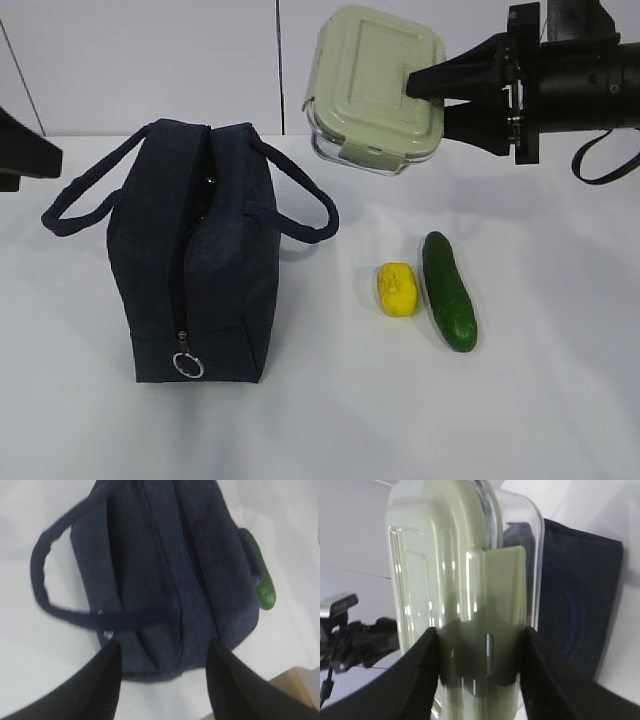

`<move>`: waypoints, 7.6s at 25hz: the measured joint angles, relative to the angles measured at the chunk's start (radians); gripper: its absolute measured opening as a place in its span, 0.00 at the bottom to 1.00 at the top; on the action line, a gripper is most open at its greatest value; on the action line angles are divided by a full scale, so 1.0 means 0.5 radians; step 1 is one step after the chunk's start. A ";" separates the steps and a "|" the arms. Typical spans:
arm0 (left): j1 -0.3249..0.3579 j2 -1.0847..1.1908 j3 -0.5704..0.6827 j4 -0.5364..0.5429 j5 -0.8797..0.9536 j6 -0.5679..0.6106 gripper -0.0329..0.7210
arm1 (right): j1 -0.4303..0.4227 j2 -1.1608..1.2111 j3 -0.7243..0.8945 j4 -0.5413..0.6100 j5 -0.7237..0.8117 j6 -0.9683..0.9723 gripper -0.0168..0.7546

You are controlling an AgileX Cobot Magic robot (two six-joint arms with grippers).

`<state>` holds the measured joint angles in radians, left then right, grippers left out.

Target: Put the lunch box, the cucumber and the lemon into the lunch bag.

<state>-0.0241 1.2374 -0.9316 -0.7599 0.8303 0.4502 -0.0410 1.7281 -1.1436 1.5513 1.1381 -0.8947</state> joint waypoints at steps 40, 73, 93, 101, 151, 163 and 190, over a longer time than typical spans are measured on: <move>-0.331 0.895 -1.024 -0.327 0.416 0.233 0.04 | 0.347 0.098 -0.057 0.109 -0.191 0.045 0.48; -0.504 1.212 -1.027 -0.745 0.254 0.481 0.03 | 0.540 0.533 -0.162 0.292 -0.321 -0.022 0.48; -0.511 1.444 -1.029 -1.070 0.284 0.705 0.03 | 0.546 0.724 -0.167 0.403 -0.413 -0.130 0.48; -0.511 1.496 -1.029 -1.131 0.281 0.722 0.03 | 0.546 0.771 -0.173 0.415 -0.398 -0.140 0.48; -0.219 1.496 -1.045 -0.692 0.482 0.416 0.03 | 0.546 0.725 -0.293 0.384 0.021 -0.274 0.54; -0.174 1.496 -1.048 -0.582 0.553 0.370 0.03 | 0.542 0.499 -0.585 -0.574 0.008 0.309 0.54; 0.053 1.496 -1.048 -0.609 0.610 0.331 0.03 | 0.542 0.191 -0.661 -2.747 -0.028 1.973 0.57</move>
<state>0.0024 1.9853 -1.4557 -1.0646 1.1351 0.6155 0.2302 1.8233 -1.4738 0.1779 1.1243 0.0918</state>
